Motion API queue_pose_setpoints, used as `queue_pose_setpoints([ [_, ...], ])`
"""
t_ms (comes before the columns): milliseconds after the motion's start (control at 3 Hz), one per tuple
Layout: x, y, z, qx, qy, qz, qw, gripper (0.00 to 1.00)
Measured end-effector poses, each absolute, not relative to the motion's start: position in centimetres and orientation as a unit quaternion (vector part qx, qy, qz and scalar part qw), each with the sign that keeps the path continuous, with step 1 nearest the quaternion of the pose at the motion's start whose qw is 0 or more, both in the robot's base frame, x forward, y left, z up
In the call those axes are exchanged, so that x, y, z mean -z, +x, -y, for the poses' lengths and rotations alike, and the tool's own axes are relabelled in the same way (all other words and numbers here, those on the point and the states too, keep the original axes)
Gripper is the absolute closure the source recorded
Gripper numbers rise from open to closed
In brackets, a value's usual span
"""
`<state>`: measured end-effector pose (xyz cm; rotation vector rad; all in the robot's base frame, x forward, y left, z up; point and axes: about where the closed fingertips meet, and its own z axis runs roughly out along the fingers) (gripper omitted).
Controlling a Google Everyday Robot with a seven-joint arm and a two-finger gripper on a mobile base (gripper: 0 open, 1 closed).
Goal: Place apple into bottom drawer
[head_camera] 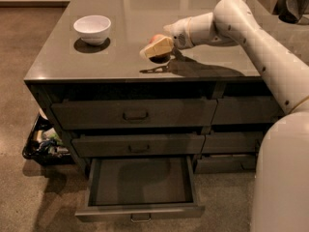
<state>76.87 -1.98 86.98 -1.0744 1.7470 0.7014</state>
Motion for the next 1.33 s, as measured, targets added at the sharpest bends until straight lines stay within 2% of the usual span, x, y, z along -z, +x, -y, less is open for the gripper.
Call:
queue_pose_setpoints([
  [667, -85.71, 76.98, 1.78, -0.291, -0.432, -0.719, 0.46, 0.0],
  [1333, -85.71, 76.98, 1.77, -0.291, -0.432, -0.719, 0.46, 0.5],
])
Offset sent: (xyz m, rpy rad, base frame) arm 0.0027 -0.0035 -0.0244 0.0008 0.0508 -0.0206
